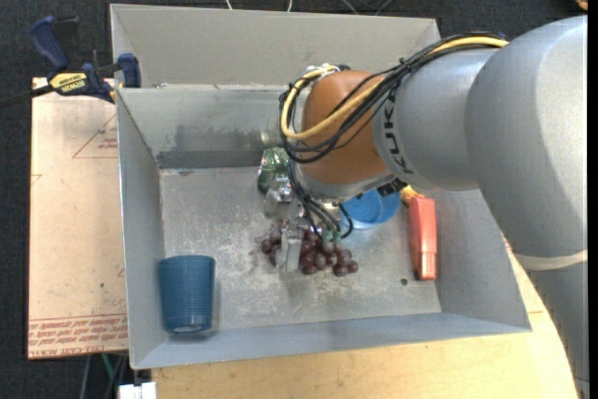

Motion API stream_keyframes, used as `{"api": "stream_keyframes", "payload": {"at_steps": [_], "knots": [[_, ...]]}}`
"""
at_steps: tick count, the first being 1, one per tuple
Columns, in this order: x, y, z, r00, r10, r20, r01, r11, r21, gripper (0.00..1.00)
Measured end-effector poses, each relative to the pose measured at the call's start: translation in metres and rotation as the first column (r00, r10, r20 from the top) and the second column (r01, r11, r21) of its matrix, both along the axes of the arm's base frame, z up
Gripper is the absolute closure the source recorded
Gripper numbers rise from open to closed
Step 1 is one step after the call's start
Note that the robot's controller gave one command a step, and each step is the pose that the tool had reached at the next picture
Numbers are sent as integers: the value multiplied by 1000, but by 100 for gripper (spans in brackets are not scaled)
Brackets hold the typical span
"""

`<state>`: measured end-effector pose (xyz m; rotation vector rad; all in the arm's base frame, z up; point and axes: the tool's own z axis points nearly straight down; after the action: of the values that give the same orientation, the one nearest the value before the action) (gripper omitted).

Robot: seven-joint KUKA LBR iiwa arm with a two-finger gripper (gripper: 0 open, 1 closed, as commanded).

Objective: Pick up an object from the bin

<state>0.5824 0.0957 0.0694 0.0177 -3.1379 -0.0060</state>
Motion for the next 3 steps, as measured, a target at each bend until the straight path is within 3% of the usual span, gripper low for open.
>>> {"api": "stream_keyframes", "payload": {"at_steps": [1, 2, 3], "knots": [[17, -9, 89, 983, -184, 19, 184, 983, 7, 0], [-9, -43, 29, 996, -91, -9, 91, 996, -2, 0], [-28, -44, 0, 996, -88, 22, 87, 996, 9, 0]]}}
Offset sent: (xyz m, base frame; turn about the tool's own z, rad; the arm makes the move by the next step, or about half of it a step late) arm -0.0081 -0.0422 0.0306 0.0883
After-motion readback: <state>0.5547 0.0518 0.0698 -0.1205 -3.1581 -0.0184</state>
